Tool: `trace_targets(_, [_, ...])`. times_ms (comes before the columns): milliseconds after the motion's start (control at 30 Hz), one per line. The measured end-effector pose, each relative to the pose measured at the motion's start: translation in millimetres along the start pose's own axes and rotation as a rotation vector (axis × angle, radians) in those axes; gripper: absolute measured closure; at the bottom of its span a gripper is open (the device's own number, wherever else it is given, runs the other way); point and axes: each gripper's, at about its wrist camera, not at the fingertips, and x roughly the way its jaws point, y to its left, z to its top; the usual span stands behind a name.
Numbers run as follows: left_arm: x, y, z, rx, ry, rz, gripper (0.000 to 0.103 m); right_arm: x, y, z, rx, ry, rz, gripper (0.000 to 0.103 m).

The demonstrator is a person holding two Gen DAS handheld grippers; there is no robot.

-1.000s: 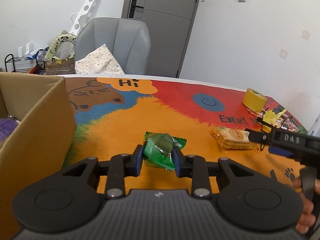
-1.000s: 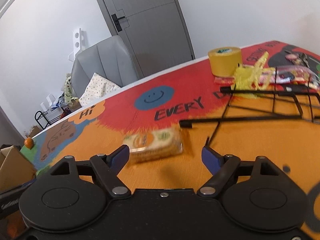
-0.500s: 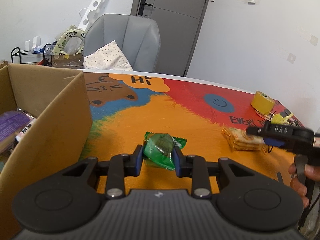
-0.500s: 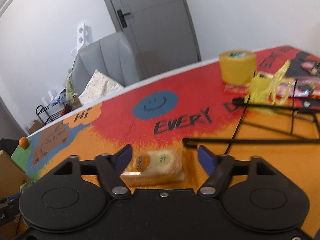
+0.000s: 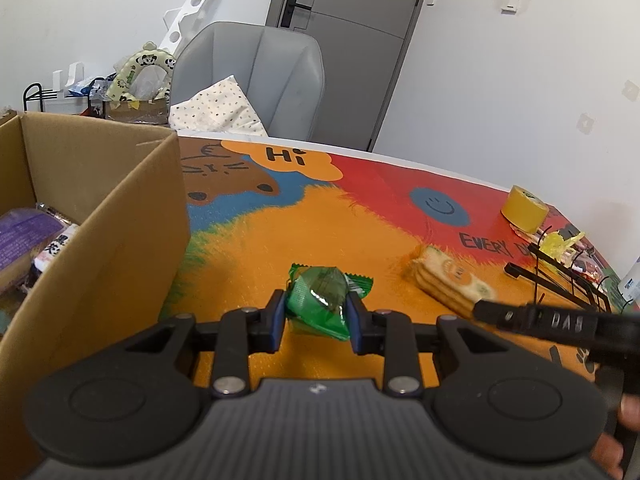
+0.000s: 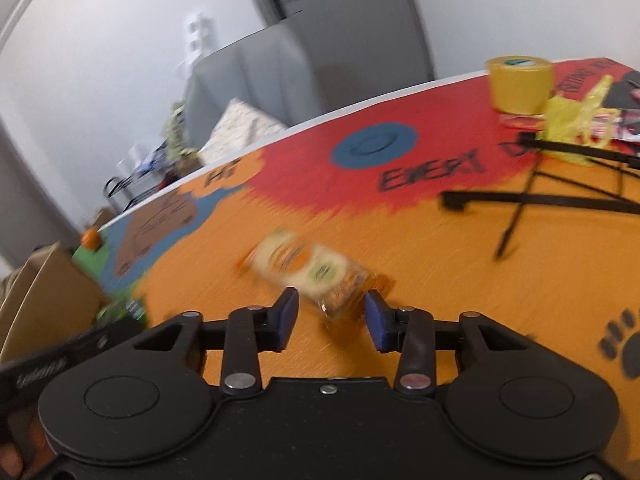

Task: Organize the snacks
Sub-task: 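Hold the green candy in the left tool while the right tool grasps the beige biscuit pack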

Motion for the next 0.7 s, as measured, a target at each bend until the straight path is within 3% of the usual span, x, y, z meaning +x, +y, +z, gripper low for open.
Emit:
trace_targets(67, [-0.3,0.5,-0.3,-0.001,0.000,-0.001,0.073,-1.4,9.2,-1.3,-0.034,0.009,0.023,0.063])
trace_targets(167, [-2.0,1.1,-1.5,-0.002,0.000,-0.001,0.073,-5.2,18.6,0.8,-0.097,-0.019,-0.021,0.061])
trace_targets(233, [-2.2,1.7,-1.4,-0.004,0.000,0.000,0.073,-6.3,18.5,4.9,-0.109,-0.028,-0.045,0.049])
trace_targets(433, [-2.9,2.0,-1.7,-0.007,0.003,0.001,0.073,-0.4,16.9,14.1,-0.148,-0.051,-0.070,0.031])
trace_targets(700, [-4.0,4.4,-1.3,-0.012,0.006,0.000,0.073,29.4,24.4,18.2,-0.202,-0.023,-0.060,0.030])
